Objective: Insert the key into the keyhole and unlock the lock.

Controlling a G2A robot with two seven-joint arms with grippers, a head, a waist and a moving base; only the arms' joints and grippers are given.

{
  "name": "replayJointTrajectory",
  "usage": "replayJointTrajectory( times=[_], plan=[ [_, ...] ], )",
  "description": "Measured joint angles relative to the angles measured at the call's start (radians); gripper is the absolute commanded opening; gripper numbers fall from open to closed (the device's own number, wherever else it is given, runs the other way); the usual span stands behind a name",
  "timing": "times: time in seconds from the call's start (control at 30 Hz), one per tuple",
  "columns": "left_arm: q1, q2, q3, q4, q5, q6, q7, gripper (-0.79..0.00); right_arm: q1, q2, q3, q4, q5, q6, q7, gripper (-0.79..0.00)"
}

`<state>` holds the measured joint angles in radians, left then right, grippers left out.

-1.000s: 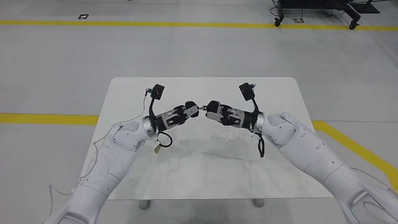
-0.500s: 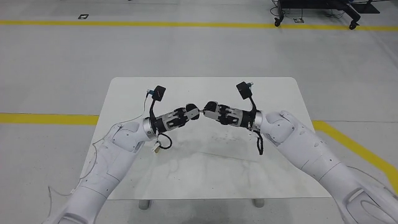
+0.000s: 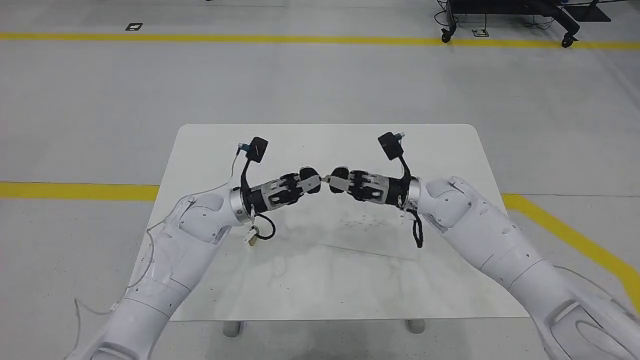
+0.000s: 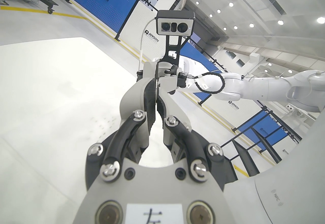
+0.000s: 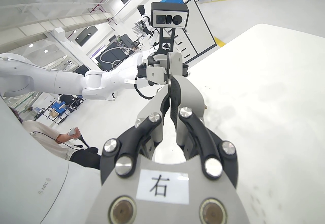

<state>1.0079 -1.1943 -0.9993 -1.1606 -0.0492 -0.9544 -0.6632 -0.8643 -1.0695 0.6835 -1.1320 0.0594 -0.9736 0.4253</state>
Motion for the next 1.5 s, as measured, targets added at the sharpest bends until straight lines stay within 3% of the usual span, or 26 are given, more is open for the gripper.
replayJointTrajectory(
  times=[0.27,0.47,0.6,0.93,1.0,1.03,1.07,1.1,1.13,1.37,1.5],
  plan=[
    [0.011,0.01,-0.035,-0.021,0.0,-0.005,0.035,0.0,-0.022,-0.003,0.032,0.002,0.009,-0.039,-0.02,-0.785],
    [0.06,0.038,-0.135,-0.074,0.048,-0.001,0.067,0.0,-0.091,0.017,0.115,-0.045,-0.033,-0.039,-0.077,-0.785],
    [0.118,0.064,-0.225,-0.172,0.125,0.07,0.067,0.0,-0.148,0.033,0.175,-0.079,-0.072,-0.039,-0.123,-0.785],
    [0.124,0.066,-0.23,-0.183,0.13,0.079,0.066,0.0,-0.144,0.032,0.173,-0.077,-0.07,-0.039,-0.121,-0.785],
    [0.125,0.066,-0.232,-0.186,0.133,0.083,0.069,-0.175,-0.144,0.032,0.173,-0.077,-0.07,-0.039,-0.121,-0.785],
    [0.129,0.067,-0.239,-0.187,0.141,0.089,0.075,-0.2,-0.144,0.032,0.173,-0.077,-0.07,-0.039,-0.121,-0.785],
    [0.135,0.07,-0.252,-0.188,0.153,0.095,0.081,-0.172,-0.144,0.032,0.173,-0.077,-0.07,-0.039,-0.121,-0.785],
    [0.146,0.078,-0.278,-0.192,0.183,0.098,0.079,-0.009,-0.144,0.032,0.173,-0.077,-0.07,-0.039,-0.121,-0.785],
    [0.157,0.085,-0.303,-0.202,0.217,0.097,0.069,0.0,-0.144,0.032,0.173,-0.077,-0.07,-0.039,-0.121,-0.785],
    [0.33,0.153,-0.487,-0.431,0.503,0.029,-0.171,0.0,-0.144,0.032,0.173,-0.077,-0.07,-0.039,-0.121,-0.785],
    [0.44,0.182,-0.53,-0.597,0.624,0.094,-0.3,0.0,-0.144,0.032,0.173,-0.077,-0.07,-0.039,-0.121,-0.785]
  ],
)
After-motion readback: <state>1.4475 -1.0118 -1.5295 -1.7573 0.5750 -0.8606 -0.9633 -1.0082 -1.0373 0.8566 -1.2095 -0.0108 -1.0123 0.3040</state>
